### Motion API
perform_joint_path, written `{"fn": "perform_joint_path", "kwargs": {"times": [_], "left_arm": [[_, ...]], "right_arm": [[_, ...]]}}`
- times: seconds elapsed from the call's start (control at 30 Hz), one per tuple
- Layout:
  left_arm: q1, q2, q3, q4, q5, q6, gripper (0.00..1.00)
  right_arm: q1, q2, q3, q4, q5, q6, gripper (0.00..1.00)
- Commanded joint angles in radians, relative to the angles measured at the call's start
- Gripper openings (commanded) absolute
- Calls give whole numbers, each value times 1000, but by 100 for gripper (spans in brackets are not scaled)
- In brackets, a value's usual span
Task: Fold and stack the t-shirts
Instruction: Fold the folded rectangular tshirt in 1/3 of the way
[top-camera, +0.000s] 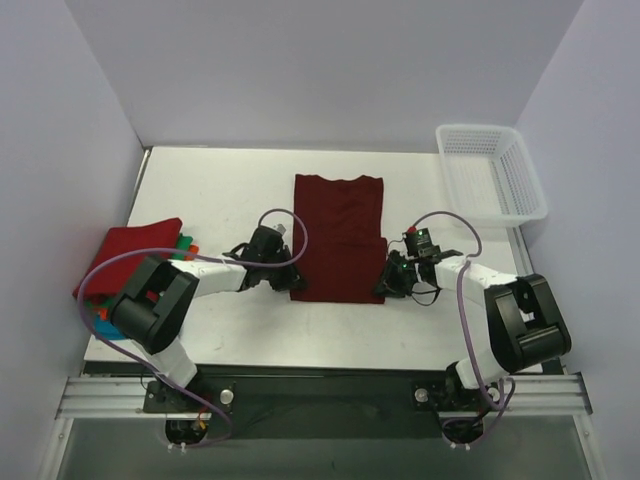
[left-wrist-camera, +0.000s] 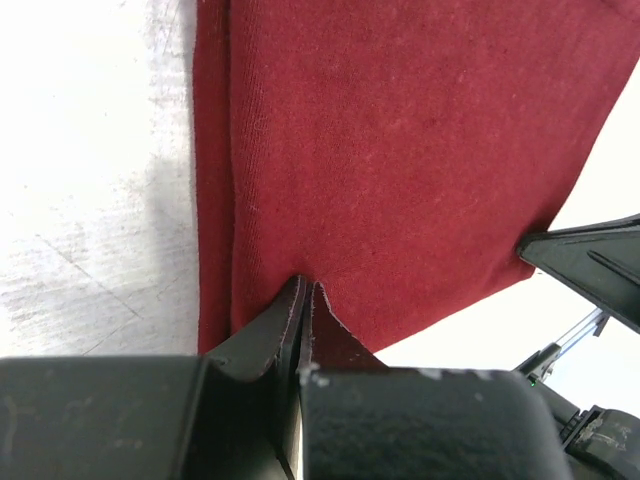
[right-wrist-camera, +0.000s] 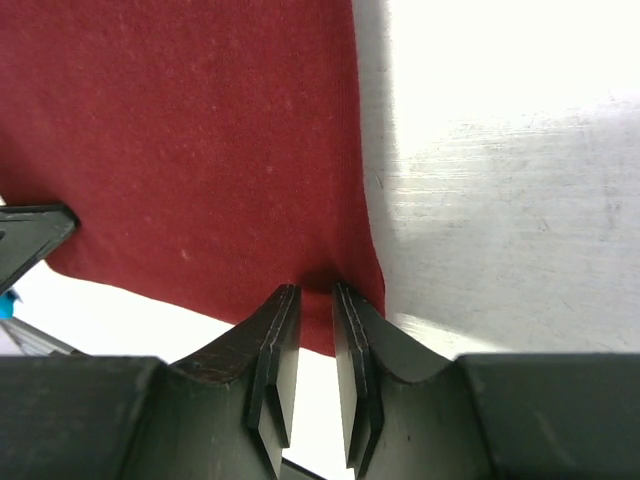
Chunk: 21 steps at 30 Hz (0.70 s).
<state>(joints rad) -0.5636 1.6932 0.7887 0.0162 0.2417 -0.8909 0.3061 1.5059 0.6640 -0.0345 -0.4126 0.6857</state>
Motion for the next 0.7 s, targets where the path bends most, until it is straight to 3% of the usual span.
{"fn": "perform_joint_path", "kwargs": {"times": [0.0, 0.33, 0.5, 0.67], "left_arm": [[11, -7, -57, -30, -32, 20, 0], [33, -124, -101, -71, -6, 49, 1], [36, -194, -95, -128, 1, 72, 9], [42, -302, -135, -179, -19, 75, 26]], "right_arm": [[-16, -18, -52, 12, 14, -6, 21], [-47, -150, -141, -16, 11, -26, 22], [-47, -199, -161, -34, 17, -26, 23], [-42, -268, -204, -28, 9, 11, 30]]}}
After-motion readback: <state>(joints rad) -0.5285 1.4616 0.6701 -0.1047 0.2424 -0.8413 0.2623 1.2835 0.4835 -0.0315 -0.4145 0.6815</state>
